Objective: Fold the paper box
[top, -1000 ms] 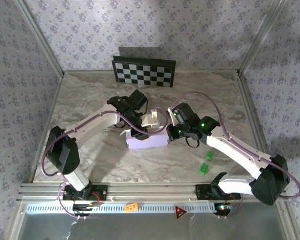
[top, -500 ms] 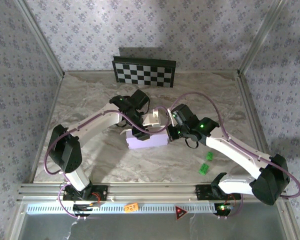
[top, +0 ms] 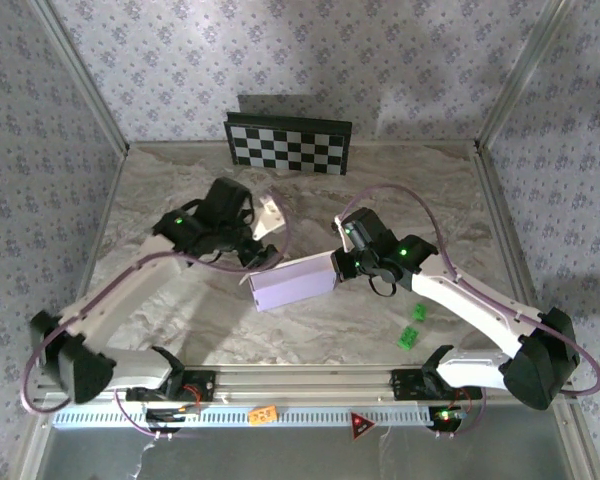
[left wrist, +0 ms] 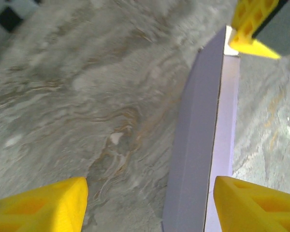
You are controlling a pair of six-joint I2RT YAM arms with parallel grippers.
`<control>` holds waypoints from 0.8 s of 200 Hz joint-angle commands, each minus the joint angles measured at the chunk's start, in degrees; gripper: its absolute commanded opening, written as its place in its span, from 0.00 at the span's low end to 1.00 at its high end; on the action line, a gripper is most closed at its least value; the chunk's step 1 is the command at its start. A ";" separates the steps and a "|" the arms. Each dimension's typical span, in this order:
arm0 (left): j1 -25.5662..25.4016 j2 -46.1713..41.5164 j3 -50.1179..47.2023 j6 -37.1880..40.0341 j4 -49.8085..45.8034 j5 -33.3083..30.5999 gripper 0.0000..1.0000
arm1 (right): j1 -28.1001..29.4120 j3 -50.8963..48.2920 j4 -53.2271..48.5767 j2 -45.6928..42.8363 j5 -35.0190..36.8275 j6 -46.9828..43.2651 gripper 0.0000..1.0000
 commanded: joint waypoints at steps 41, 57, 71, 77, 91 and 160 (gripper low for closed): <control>3.94 -12.24 -6.34 -30.49 -6.36 -6.72 0.66 | 0.09 -0.88 1.02 0.56 -0.50 1.97 0.09; 3.88 -15.00 -8.28 -36.16 -7.53 -4.50 0.63 | 0.09 -0.82 0.93 0.77 -0.54 1.98 0.09; 3.56 -16.67 -9.80 -39.44 -8.57 -1.30 0.58 | 0.01 -0.60 0.84 0.94 -0.54 2.00 0.09; 3.16 -17.13 -10.15 -40.76 -9.40 -1.12 0.57 | 0.06 -0.39 0.75 1.09 -0.55 2.02 0.09; 2.05 -17.65 -10.61 -42.64 -11.80 -2.55 0.53 | -0.01 -0.09 0.66 1.30 -0.67 1.98 0.09; -2.46 -14.08 -12.13 -45.78 -12.76 -4.42 0.49 | -0.17 0.38 0.83 1.57 -0.80 1.73 0.09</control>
